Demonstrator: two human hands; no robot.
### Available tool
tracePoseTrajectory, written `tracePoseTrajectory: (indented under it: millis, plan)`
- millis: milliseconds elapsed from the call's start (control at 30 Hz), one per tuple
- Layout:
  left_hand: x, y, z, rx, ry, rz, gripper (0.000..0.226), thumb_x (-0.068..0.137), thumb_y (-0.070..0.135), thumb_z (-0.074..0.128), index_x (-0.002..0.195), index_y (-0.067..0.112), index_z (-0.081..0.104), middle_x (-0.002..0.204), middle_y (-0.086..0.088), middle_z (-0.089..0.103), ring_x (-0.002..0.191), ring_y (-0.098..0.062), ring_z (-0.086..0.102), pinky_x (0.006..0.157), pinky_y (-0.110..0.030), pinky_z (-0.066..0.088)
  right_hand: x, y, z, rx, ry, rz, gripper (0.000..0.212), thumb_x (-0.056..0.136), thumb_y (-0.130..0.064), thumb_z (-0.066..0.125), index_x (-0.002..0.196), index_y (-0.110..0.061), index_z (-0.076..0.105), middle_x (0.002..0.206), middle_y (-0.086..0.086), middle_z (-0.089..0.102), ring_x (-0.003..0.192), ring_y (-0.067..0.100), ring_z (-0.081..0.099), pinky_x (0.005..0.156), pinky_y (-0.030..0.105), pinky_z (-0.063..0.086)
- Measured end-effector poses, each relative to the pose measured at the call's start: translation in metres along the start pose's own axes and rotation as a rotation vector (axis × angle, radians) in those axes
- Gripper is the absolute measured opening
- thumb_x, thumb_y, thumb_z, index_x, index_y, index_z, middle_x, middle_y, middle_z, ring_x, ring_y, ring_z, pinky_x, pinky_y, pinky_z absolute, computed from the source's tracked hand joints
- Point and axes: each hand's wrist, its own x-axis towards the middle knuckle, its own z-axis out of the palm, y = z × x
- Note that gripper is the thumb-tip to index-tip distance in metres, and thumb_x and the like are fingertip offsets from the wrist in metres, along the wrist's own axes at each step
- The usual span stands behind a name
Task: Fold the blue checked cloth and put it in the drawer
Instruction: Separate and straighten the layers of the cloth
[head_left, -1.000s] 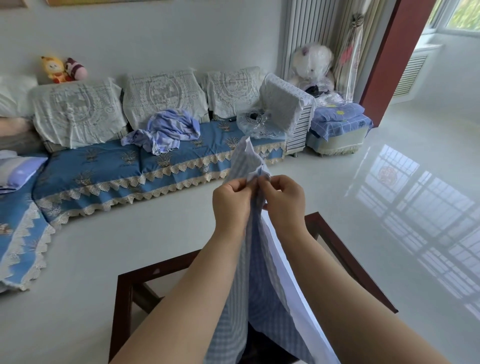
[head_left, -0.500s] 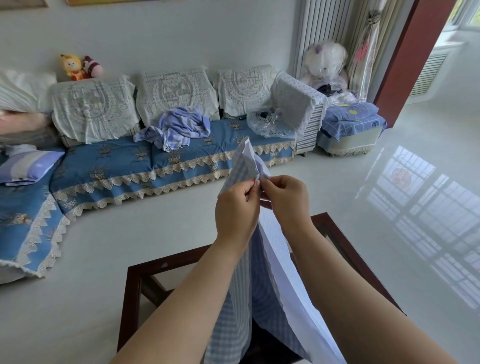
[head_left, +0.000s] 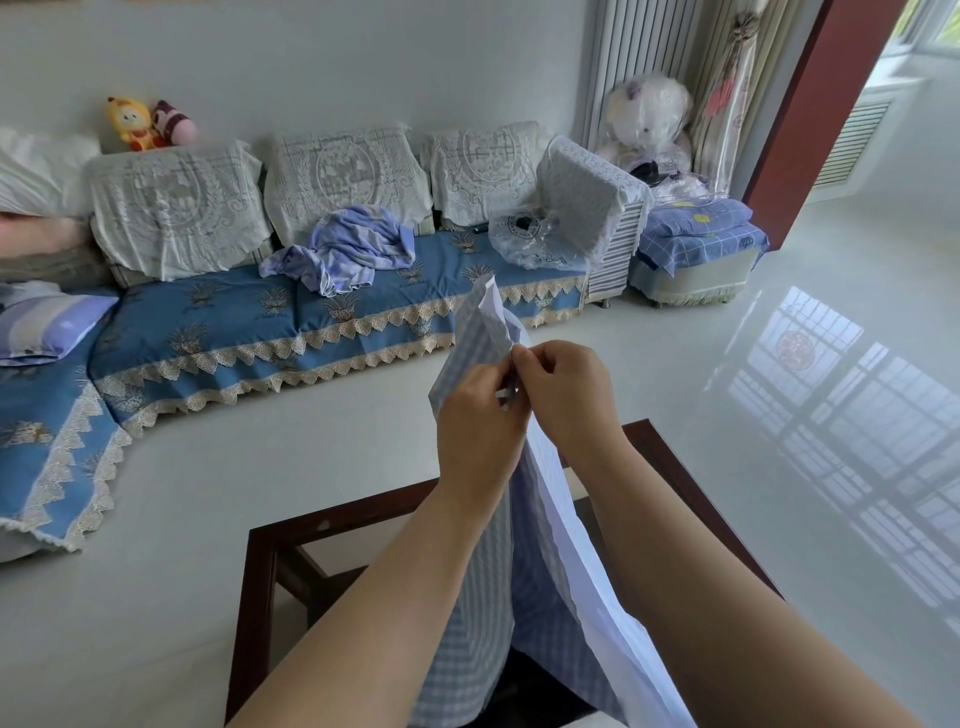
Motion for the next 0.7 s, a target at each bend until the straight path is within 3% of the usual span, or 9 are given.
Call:
tracePoseTrajectory:
  millis: [67, 133, 233, 333, 400, 500, 600, 700]
  plan:
    - [0.001, -0.002, 0.002, 0.014, 0.019, -0.017, 0.019, 0.093, 0.018, 0.057, 0.081, 0.008, 0.069, 0.063, 0.008, 0.058, 0.054, -0.002, 0.052, 0.053, -0.011, 0.039, 0.002, -0.001, 0.001, -0.102, -0.044, -0.029, 0.041, 0.094, -0.029, 0.048, 0.059, -0.009, 0.055, 0.053, 0.000, 0.048, 0.050, 0.014, 0.040, 0.051, 0.026, 0.033]
    - [0.002, -0.006, 0.003, -0.027, 0.034, -0.085, 0.022, 0.093, 0.017, 0.058, 0.079, 0.006, 0.070, 0.057, 0.011, 0.051, 0.054, 0.003, 0.050, 0.053, -0.006, 0.035, 0.006, 0.000, -0.002, -0.144, -0.118, -0.046, 0.037, 0.093, -0.026, 0.048, 0.070, 0.000, 0.061, 0.055, 0.005, 0.049, 0.051, 0.017, 0.040, 0.054, 0.028, 0.034]
    - [0.005, -0.017, 0.006, -0.106, 0.056, -0.240, 0.023, 0.092, 0.020, 0.060, 0.078, 0.006, 0.072, 0.049, 0.012, 0.051, 0.049, 0.001, 0.046, 0.049, -0.008, 0.032, 0.019, 0.003, -0.013, -0.088, -0.306, -0.035, 0.029, 0.093, -0.024, 0.054, 0.091, -0.001, 0.071, 0.080, 0.013, 0.071, 0.069, 0.023, 0.064, 0.068, 0.034, 0.051]
    - [0.007, -0.022, 0.011, -0.190, 0.044, -0.378, 0.038, 0.095, 0.021, 0.056, 0.057, 0.019, 0.053, 0.038, 0.013, 0.041, 0.042, -0.004, 0.039, 0.046, -0.012, 0.028, 0.039, 0.012, -0.021, -0.121, -0.368, -0.088, 0.021, 0.092, -0.008, 0.055, 0.106, -0.011, 0.069, 0.098, 0.000, 0.072, 0.088, 0.015, 0.067, 0.080, 0.026, 0.053]
    - [0.007, -0.020, 0.013, -0.224, 0.046, -0.441, 0.046, 0.096, 0.021, 0.052, 0.052, 0.023, 0.039, 0.038, 0.012, 0.036, 0.042, -0.006, 0.033, 0.049, -0.018, 0.028, 0.055, 0.014, -0.021, -0.246, -0.345, -0.188, 0.042, 0.085, 0.007, 0.047, 0.119, -0.015, 0.059, 0.108, -0.006, 0.060, 0.098, 0.011, 0.058, 0.086, 0.024, 0.047]
    - [0.003, -0.018, 0.013, -0.266, 0.043, -0.511, 0.044, 0.096, 0.020, 0.050, 0.054, 0.023, 0.040, 0.041, 0.014, 0.038, 0.047, -0.006, 0.034, 0.052, -0.021, 0.031, 0.078, 0.013, -0.015, -0.368, -0.491, -0.327, 0.052, 0.079, 0.014, 0.040, 0.113, -0.021, 0.057, 0.123, -0.001, 0.052, 0.110, 0.010, 0.046, 0.092, 0.021, 0.035]
    - [0.003, -0.016, 0.011, -0.272, 0.030, -0.531, 0.038, 0.097, 0.026, 0.050, 0.059, 0.023, 0.049, 0.049, 0.011, 0.044, 0.052, -0.007, 0.041, 0.054, -0.020, 0.035, 0.095, 0.013, -0.002, -0.616, -0.631, -0.423, 0.047, 0.080, 0.010, 0.040, 0.101, -0.029, 0.057, 0.125, 0.000, 0.050, 0.113, 0.018, 0.045, 0.093, 0.029, 0.036]
    - [0.003, -0.018, 0.005, -0.282, 0.038, -0.553, 0.032, 0.098, 0.026, 0.049, 0.067, 0.018, 0.053, 0.057, 0.007, 0.047, 0.054, -0.007, 0.042, 0.052, -0.013, 0.034, 0.108, 0.018, 0.005, -0.800, -0.678, -0.494, 0.044, 0.081, 0.004, 0.045, 0.112, -0.027, 0.055, 0.123, 0.001, 0.050, 0.114, 0.020, 0.044, 0.095, 0.038, 0.042]
